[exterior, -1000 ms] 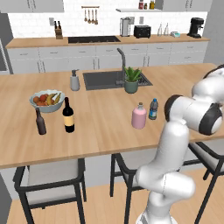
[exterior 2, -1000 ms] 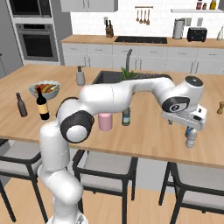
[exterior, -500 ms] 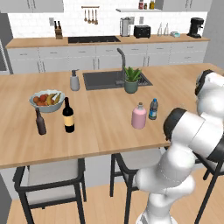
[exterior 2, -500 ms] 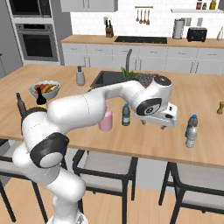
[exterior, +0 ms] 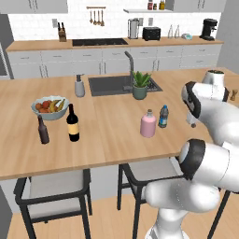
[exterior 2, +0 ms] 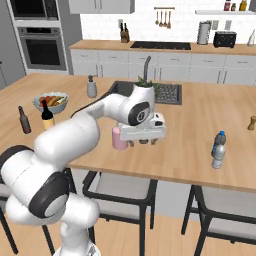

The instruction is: Move the plastic bottles in the middle to the plastics group, and the glass bottles in the middle to the glass group.

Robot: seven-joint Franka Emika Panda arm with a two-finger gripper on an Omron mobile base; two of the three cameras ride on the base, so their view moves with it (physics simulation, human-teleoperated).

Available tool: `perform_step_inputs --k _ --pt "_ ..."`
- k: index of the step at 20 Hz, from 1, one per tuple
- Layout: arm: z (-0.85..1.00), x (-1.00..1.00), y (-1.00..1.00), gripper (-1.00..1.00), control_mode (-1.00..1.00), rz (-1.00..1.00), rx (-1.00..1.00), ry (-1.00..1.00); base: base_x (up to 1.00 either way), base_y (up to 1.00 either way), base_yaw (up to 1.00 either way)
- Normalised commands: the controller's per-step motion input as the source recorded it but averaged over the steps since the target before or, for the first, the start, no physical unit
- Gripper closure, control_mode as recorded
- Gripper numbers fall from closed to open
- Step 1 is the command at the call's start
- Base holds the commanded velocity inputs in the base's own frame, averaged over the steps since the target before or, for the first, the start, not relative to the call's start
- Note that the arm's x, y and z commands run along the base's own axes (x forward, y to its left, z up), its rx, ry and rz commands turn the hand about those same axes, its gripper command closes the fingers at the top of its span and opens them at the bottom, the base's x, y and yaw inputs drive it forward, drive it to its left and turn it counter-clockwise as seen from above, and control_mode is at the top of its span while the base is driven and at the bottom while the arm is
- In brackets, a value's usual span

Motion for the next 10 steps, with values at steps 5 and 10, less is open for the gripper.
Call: perform_step_inputs --k 5,10 --pt "0.00 0.05 1.00 -1.00 -1.00 0.48 -0.11 0.39 0.00 0.00 0.00" --pt "-0.09 0.13 1.00 -1.00 -1.00 0.53 -0.03 0.23 0.00 0.00 0.00"
